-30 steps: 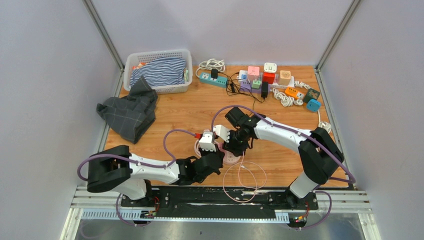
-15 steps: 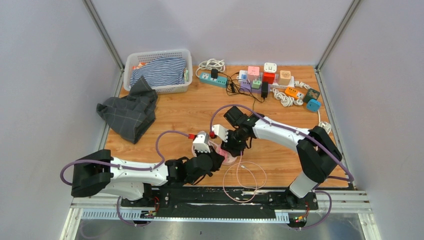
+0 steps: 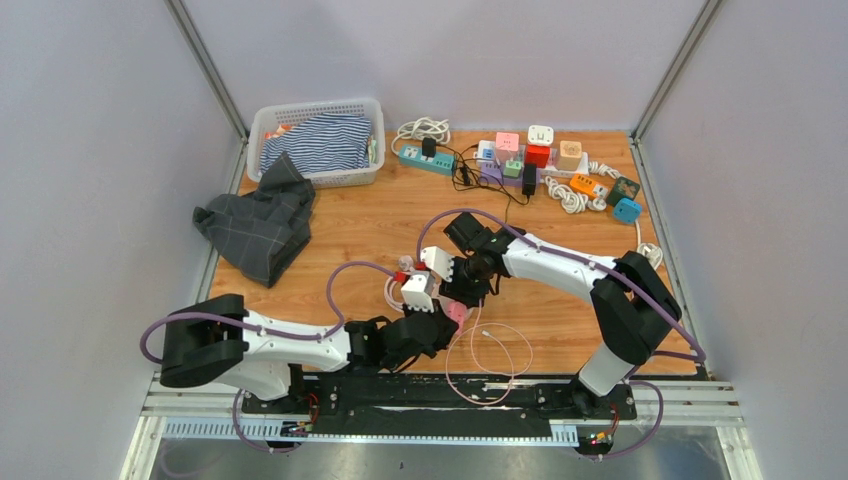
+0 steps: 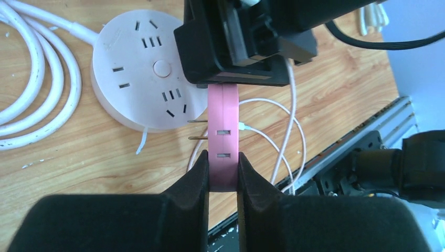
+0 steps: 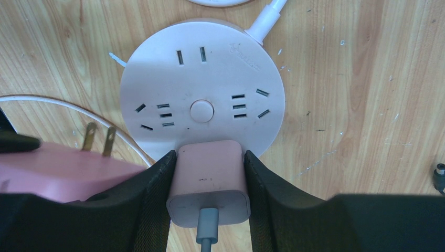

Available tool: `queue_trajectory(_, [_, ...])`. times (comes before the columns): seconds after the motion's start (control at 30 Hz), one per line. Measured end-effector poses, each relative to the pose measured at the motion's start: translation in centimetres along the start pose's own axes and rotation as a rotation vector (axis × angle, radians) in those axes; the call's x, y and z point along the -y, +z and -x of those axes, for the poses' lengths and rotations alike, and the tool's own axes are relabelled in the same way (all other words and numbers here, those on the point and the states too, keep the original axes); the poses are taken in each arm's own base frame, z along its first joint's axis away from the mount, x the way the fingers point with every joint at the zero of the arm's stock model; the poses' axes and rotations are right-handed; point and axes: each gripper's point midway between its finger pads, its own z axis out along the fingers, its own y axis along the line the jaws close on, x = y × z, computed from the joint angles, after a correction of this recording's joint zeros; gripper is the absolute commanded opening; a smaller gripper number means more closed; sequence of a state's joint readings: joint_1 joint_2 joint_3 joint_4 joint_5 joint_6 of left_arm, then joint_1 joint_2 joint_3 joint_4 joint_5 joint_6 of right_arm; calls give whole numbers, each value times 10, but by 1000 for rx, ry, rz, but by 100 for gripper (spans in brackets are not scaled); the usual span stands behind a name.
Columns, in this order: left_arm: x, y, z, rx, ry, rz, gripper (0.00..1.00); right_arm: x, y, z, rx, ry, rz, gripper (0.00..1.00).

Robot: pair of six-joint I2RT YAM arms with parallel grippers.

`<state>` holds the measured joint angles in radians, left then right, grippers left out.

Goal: Pull the plug off the socket
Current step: Remove the plug from the socket.

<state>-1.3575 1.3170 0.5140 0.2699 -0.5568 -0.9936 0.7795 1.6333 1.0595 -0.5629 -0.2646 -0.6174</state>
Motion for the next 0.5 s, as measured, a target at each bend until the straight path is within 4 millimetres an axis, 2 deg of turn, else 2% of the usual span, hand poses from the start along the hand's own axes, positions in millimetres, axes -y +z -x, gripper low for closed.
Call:
queue_trajectory(0.23, [1, -18, 8, 8, 52, -74, 0, 0, -1, 1, 3, -2, -3, 47])
queue_trajectory(0.5, [-12, -35, 1, -15, 177, -134, 0, 3, -5, 2, 23, -13, -29, 69])
